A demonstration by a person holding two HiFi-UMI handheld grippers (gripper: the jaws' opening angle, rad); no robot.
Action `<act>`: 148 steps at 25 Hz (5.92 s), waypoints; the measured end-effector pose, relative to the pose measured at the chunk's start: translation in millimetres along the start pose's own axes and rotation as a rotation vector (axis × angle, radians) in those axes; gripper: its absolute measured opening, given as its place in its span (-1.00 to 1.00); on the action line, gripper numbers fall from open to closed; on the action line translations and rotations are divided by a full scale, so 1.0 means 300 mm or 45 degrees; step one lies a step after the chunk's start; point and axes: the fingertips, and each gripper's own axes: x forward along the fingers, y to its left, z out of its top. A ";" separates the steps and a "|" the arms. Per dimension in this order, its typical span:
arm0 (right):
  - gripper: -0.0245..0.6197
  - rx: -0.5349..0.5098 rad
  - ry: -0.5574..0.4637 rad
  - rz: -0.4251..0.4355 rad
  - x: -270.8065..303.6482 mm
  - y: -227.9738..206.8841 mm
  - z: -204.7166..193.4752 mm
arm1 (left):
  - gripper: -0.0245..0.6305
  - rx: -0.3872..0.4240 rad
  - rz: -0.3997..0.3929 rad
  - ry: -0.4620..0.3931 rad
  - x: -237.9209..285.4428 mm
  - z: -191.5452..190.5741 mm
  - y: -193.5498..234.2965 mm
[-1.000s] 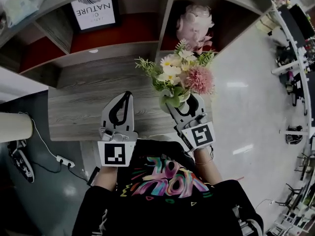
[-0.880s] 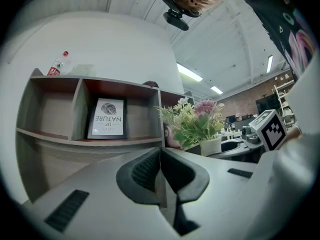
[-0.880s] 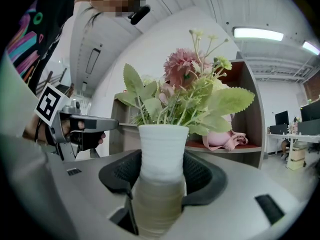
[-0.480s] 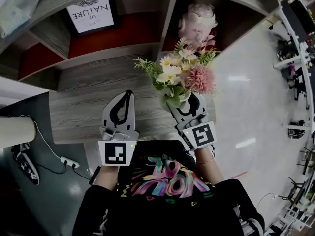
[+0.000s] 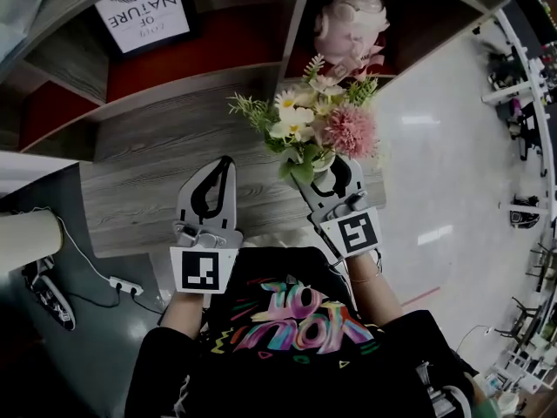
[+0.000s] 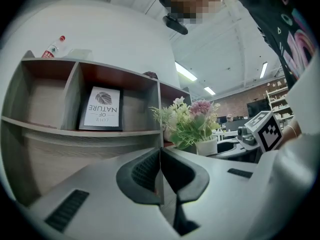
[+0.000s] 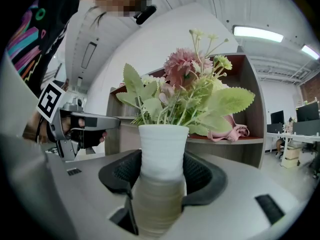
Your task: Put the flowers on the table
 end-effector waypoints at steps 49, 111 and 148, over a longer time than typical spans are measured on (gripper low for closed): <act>-0.08 0.066 -0.031 -0.156 0.073 -0.094 -0.395 | -0.84 0.003 -0.084 0.184 0.128 -0.370 -0.062; -0.29 0.067 -0.037 -0.223 -0.287 -0.139 0.111 | -0.84 0.036 -0.046 -0.139 0.031 0.094 -0.080; -0.87 0.012 -0.132 0.045 -0.057 0.031 0.257 | -0.84 0.038 0.015 -0.143 -0.003 0.122 0.010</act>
